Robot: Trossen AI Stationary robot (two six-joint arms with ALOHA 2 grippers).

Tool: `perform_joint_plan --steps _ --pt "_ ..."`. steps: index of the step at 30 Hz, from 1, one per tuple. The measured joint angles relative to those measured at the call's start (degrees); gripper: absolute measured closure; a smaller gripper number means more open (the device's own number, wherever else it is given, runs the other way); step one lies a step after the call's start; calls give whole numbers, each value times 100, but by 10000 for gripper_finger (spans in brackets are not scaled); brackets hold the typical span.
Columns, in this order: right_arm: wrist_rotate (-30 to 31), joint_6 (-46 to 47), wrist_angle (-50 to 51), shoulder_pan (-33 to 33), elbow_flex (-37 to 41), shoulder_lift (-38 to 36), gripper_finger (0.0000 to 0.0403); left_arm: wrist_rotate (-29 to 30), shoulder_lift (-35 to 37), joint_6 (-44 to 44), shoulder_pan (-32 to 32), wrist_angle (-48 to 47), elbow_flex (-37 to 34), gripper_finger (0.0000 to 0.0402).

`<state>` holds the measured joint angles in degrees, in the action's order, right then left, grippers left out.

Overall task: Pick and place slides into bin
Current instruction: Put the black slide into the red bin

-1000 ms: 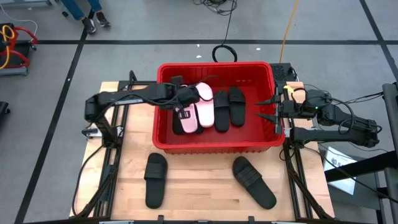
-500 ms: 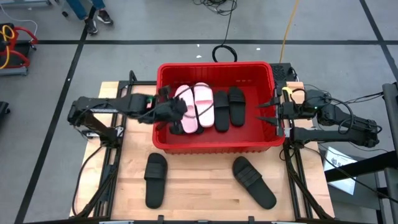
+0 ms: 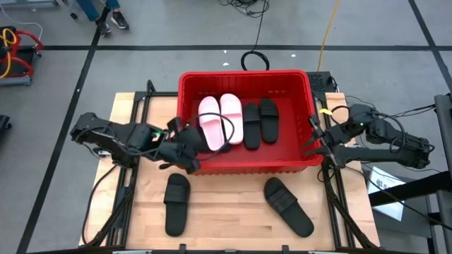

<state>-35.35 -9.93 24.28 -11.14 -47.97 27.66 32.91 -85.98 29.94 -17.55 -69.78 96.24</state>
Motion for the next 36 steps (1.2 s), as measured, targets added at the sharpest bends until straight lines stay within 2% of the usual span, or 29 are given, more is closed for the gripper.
perform_joint_plan --steps 5,14,22,33,36 --pt "-90 -53 238 0 0 -333 395 -188 29 1532 -511 -578 -1 284" --pt "-83 -564 561 0 0 -761 402 -421 10 4552 -1610 -946 -1 284" --pt "-79 -577 802 0 0 -815 402 -2 -115 6042 -2528 -1076 -6 284" --pt "-28 -728 721 0 0 -815 402 19 -688 7871 -3565 -1107 -8 284" --pt "257 -730 687 0 0 -815 402 93 -890 8418 -3857 -1105 -8 284"
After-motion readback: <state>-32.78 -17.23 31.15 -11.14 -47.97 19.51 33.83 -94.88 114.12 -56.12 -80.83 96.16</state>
